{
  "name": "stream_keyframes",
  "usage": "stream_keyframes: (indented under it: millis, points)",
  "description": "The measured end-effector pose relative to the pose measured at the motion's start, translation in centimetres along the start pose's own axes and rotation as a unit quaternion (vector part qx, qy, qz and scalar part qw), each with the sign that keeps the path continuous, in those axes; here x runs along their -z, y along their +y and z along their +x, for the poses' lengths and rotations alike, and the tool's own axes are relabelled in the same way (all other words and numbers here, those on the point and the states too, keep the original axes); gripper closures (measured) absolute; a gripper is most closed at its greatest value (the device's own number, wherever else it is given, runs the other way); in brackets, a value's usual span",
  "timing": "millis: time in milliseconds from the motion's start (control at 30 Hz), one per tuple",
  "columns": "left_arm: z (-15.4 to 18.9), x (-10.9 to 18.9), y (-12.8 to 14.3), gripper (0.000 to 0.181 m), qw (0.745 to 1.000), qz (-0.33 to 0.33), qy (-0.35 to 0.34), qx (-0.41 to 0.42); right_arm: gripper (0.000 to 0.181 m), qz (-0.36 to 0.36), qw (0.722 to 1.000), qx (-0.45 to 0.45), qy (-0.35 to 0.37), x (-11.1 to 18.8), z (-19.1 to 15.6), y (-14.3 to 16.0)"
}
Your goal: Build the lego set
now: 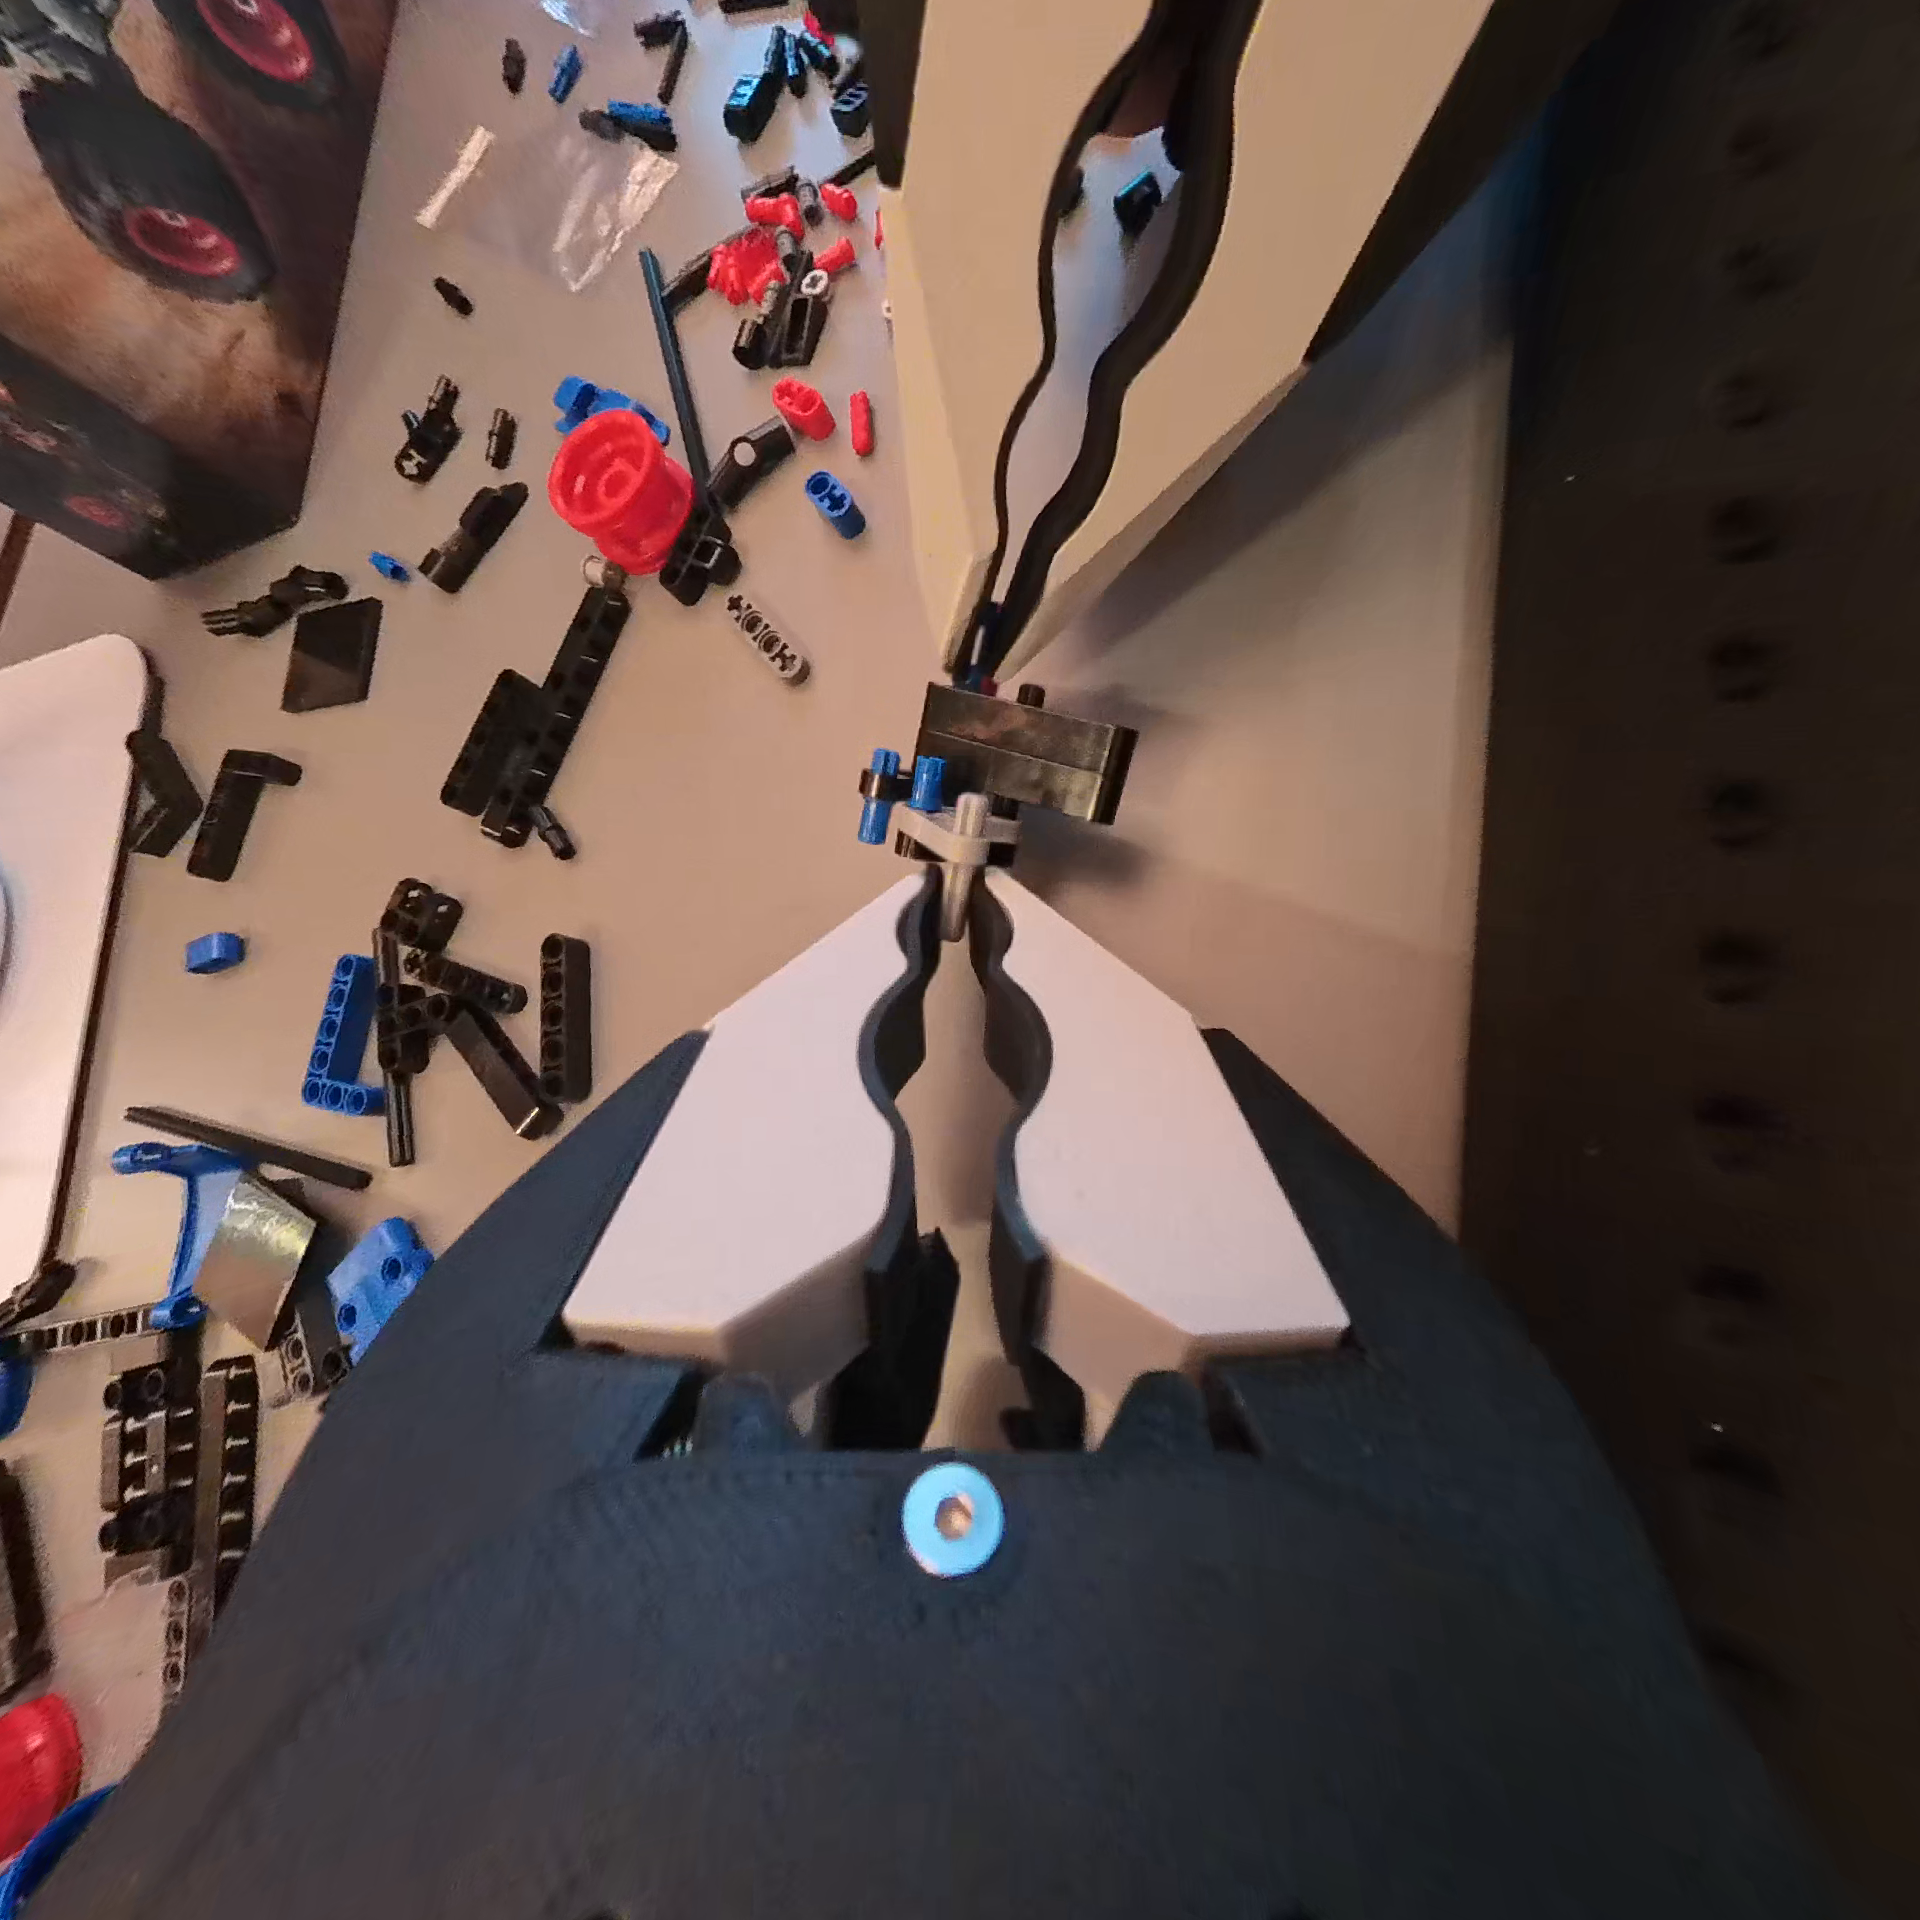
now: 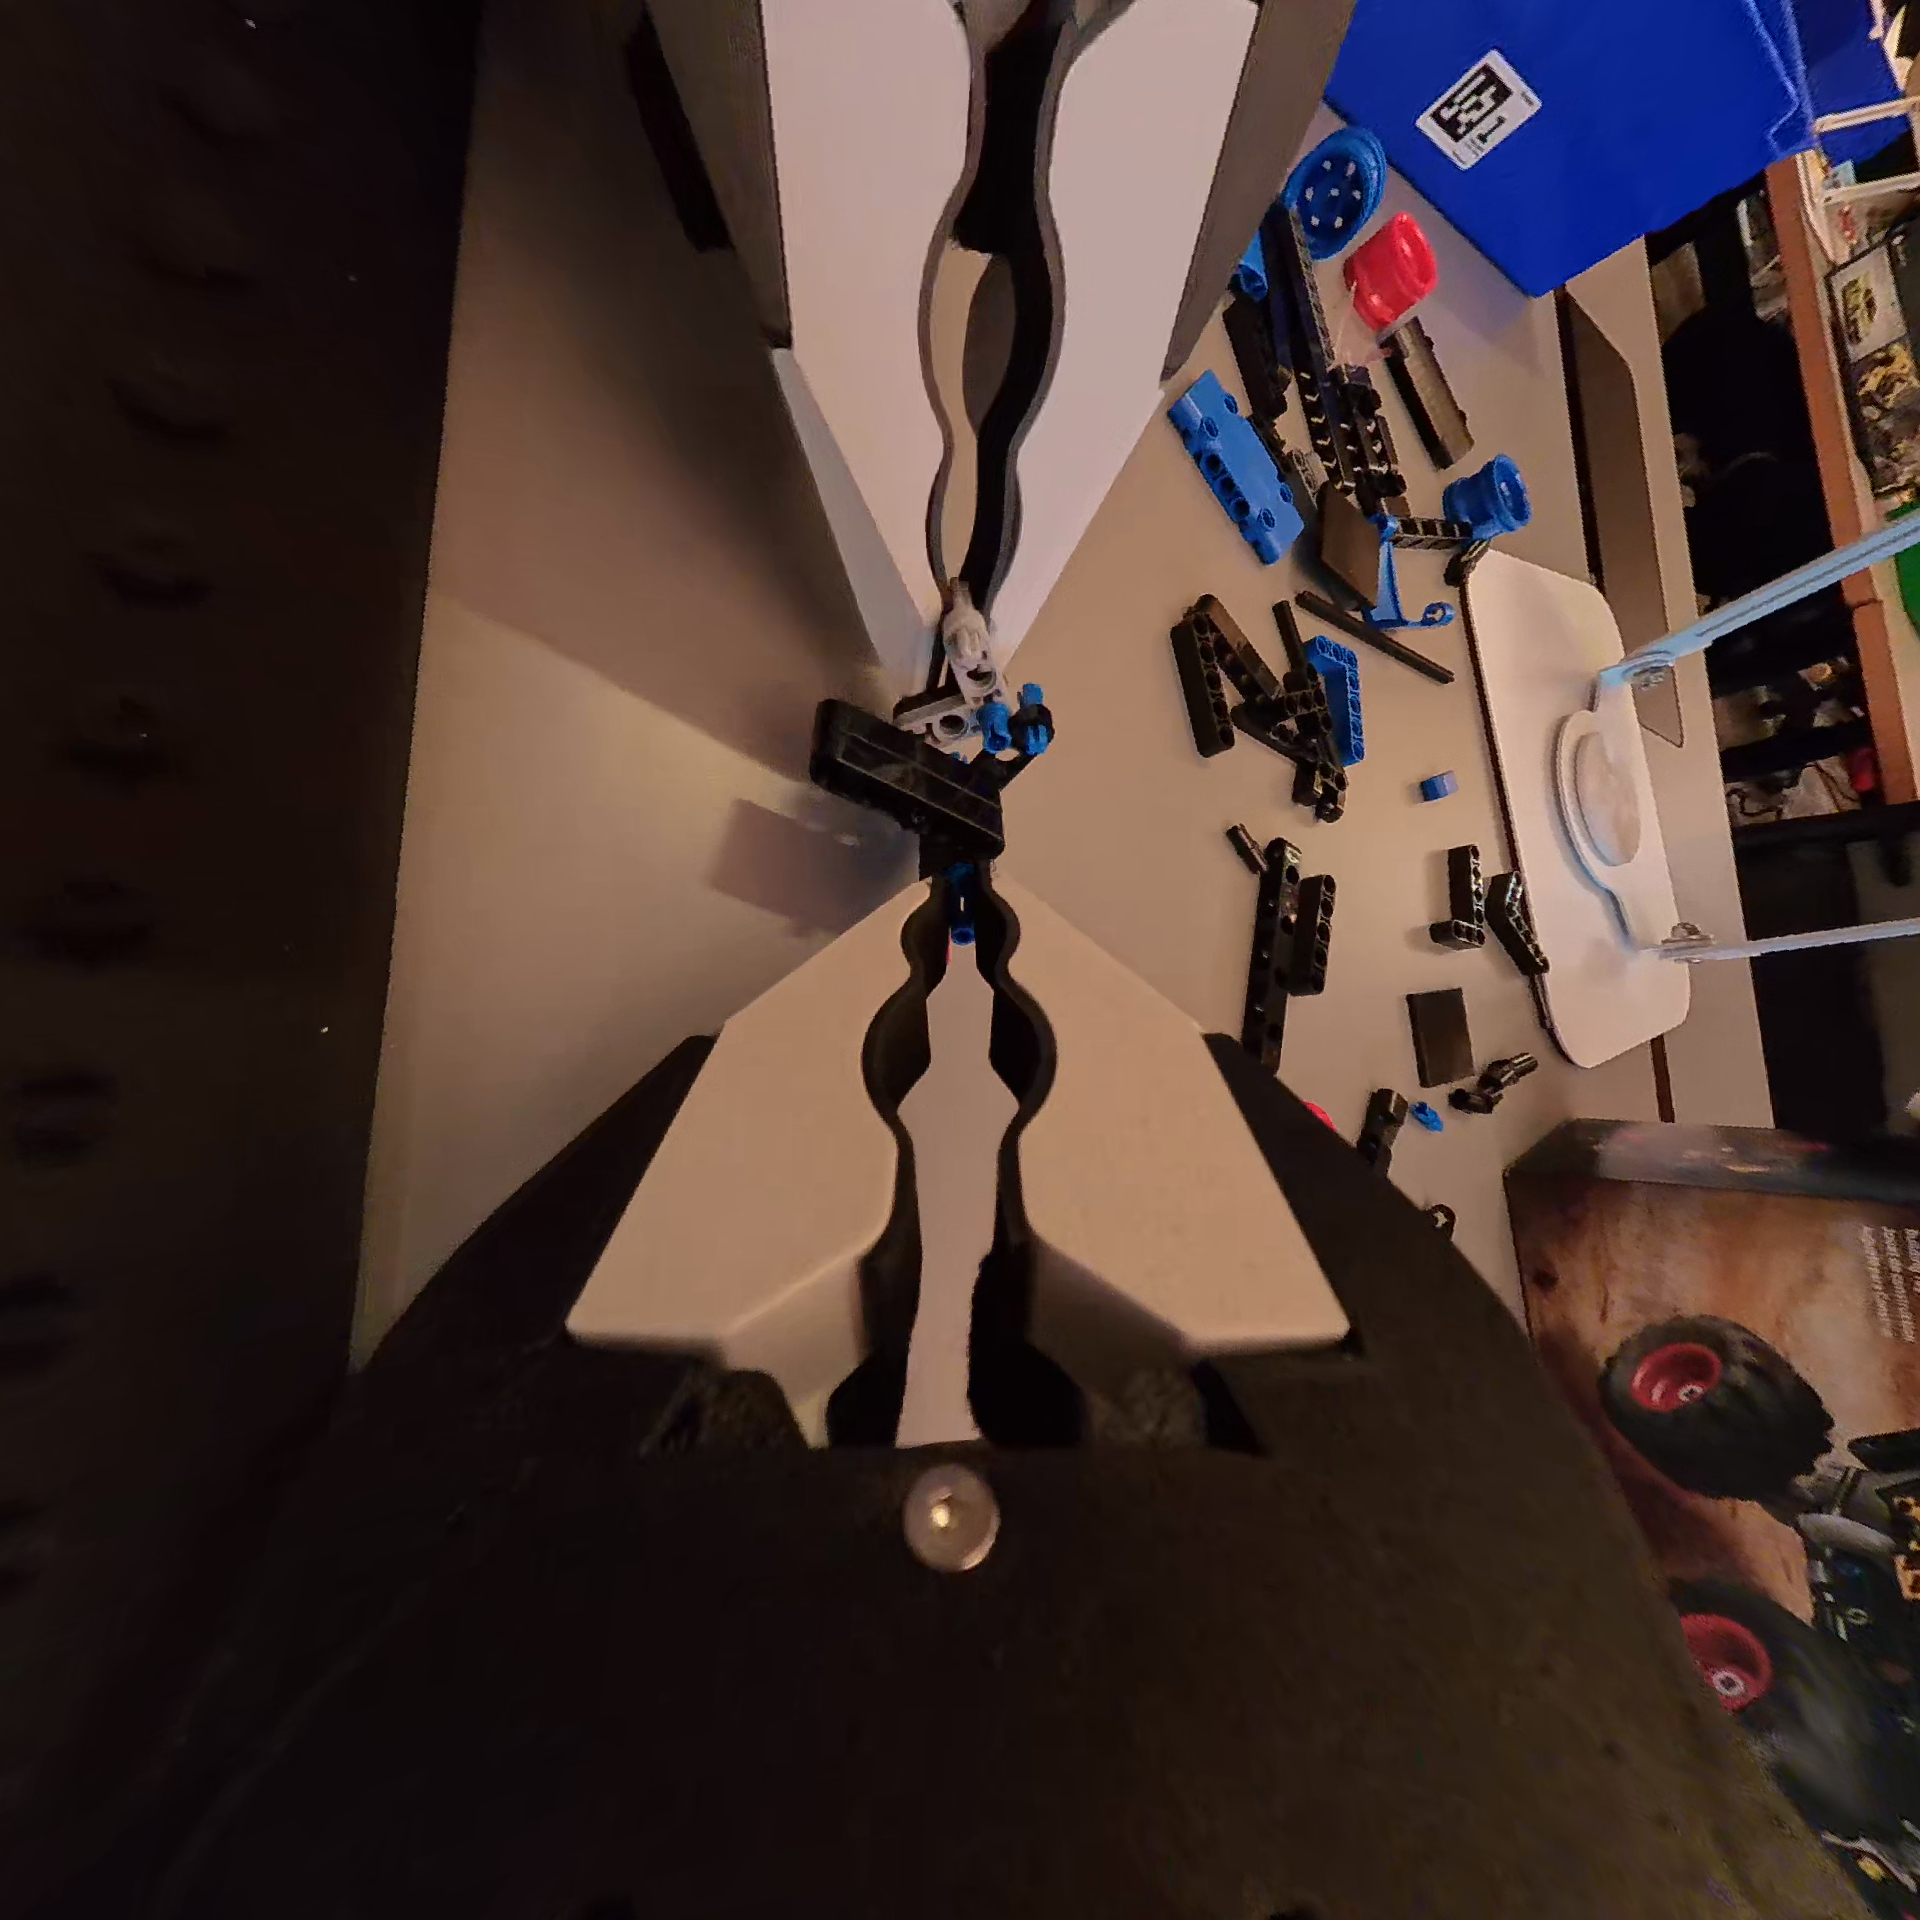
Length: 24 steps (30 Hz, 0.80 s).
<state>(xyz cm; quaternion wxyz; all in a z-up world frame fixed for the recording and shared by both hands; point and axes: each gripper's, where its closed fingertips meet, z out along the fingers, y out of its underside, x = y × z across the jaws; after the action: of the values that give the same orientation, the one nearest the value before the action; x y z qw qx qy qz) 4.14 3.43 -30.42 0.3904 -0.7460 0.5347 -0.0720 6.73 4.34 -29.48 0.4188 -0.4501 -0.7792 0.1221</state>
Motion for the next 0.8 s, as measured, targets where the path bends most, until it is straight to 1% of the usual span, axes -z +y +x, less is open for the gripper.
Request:
stream_keyframes:
  millis: [133,400,567,600,633,700,733,800]
  points:
    - [0.4,-0.1,0.1,0.18,1.0,-0.004,0.017,0.015,0.179,0.004,1.0,-0.002,0.005,0.1,0.2,0.0]
    - [1.9,-0.2,0.6,0.18,0.994,-0.026,0.085,0.062,0.179,0.003,0.999,0.025,0.022,0.2,0.2,-0.3]
    - [1.8,-0.1,0.7,0.178,0.988,-0.014,0.113,0.108,0.179,0.007,0.999,0.039,0.024,0.3,0.0,-0.5]
    - [1.6,-0.1,0.7,0.178,0.988,-0.009,0.106,0.11,0.179,0.006,0.999,0.038,0.024,0.3,0.0,-0.5]
    - [1.4,-0.1,0.7,0.176,0.989,-0.008,0.099,0.108,0.179,0.004,0.999,0.037,0.022,0.3,0.0,-0.4]
    - [0.8,-0.3,0.9,0.144,0.991,-0.008,0.076,0.109,0.179,0.003,0.999,0.036,0.021,0.2,0.0,-0.3]
    - [0.9,-0.2,0.6,0.142,0.991,0.001,0.079,0.111,0.179,0.005,0.999,0.033,0.02,0.3,0.0,-0.3]
    - [1.3,0.2,-0.5,0.146,0.987,0.033,0.099,0.122,0.179,0.007,0.999,0.031,0.019,0.3,0.0,-0.3]
